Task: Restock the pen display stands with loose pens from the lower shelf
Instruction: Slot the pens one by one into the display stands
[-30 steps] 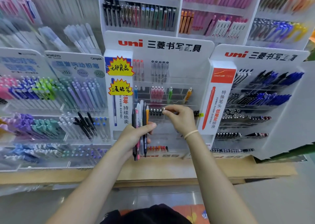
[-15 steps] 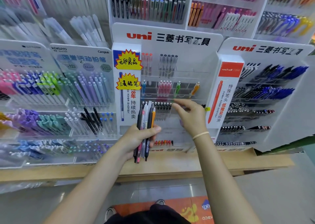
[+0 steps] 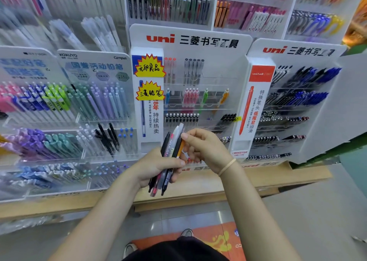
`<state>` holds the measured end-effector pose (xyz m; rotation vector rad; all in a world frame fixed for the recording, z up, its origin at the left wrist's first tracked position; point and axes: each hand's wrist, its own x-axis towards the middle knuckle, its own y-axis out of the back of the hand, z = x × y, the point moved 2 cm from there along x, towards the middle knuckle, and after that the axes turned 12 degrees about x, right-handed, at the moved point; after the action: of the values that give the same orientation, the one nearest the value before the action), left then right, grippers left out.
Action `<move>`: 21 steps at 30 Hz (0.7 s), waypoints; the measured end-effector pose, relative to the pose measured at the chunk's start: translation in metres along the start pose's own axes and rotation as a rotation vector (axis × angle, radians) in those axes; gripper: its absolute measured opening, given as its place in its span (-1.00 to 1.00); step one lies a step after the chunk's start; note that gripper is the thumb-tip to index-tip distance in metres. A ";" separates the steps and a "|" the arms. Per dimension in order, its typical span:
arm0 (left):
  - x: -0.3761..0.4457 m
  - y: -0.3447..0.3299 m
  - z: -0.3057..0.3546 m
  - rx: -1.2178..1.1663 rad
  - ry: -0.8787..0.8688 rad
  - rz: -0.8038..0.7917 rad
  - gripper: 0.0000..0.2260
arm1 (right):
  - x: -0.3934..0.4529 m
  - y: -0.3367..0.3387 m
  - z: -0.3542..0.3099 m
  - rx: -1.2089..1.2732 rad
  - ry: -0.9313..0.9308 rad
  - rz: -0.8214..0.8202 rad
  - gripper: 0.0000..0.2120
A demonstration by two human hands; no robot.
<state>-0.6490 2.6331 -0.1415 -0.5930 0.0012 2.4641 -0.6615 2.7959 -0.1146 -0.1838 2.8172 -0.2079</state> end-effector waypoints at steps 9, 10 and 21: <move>-0.009 0.013 -0.008 -0.117 0.011 0.020 -0.69 | -0.007 0.000 0.003 0.099 0.069 0.157 -0.82; -0.010 0.016 -0.010 -0.138 0.019 0.052 -0.69 | -0.008 0.001 0.002 0.104 0.083 0.196 -0.83; -0.022 0.044 -0.012 -0.255 -0.044 0.434 -0.88 | -0.019 -0.002 -0.005 0.225 0.190 0.173 -0.94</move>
<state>-0.6521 2.5833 -0.1489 -0.7069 -0.2276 2.9249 -0.6446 2.7977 -0.1038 0.1372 2.9464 -0.5232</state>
